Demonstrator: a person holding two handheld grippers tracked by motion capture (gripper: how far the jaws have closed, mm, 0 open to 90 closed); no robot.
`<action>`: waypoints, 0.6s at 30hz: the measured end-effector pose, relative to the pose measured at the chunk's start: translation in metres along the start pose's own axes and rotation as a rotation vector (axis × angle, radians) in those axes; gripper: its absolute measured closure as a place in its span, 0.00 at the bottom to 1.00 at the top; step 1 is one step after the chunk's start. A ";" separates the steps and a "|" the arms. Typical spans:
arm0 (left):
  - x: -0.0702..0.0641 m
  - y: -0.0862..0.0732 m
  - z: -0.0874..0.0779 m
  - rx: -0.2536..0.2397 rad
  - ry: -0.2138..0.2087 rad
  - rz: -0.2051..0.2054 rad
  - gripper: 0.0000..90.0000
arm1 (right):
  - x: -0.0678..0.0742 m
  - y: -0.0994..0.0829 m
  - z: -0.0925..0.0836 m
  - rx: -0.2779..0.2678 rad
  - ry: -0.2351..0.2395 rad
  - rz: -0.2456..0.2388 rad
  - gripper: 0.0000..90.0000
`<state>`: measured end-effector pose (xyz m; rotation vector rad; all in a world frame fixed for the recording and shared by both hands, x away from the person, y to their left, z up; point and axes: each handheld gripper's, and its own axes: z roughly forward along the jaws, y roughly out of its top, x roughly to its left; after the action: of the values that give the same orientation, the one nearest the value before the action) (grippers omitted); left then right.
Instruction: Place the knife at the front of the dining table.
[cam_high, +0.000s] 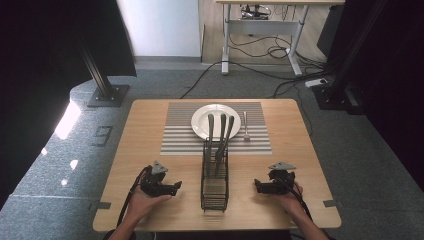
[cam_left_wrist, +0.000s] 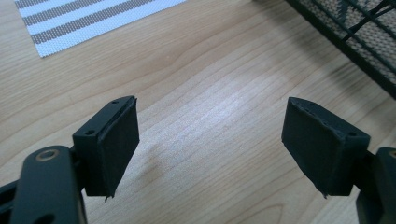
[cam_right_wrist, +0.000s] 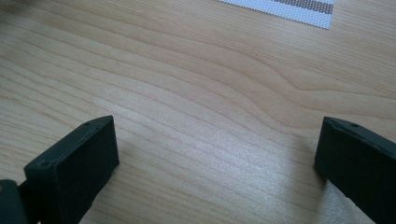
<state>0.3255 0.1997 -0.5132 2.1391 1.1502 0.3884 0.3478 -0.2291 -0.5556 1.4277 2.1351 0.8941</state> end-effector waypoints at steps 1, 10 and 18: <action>0.000 0.000 0.000 0.000 0.000 0.000 0.21 | 0.000 0.000 0.000 0.000 0.000 0.000 0.00; -0.004 0.021 -0.016 -0.083 -0.003 0.042 0.20 | 0.001 0.000 0.001 -0.006 0.004 -0.003 0.00; -0.010 0.052 -0.034 -0.164 -0.033 0.057 0.24 | 0.002 0.001 0.002 -0.007 0.000 -0.003 0.00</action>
<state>0.3337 0.1858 -0.4522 2.0307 1.0052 0.4555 0.3487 -0.2262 -0.5560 1.4203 2.1310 0.8995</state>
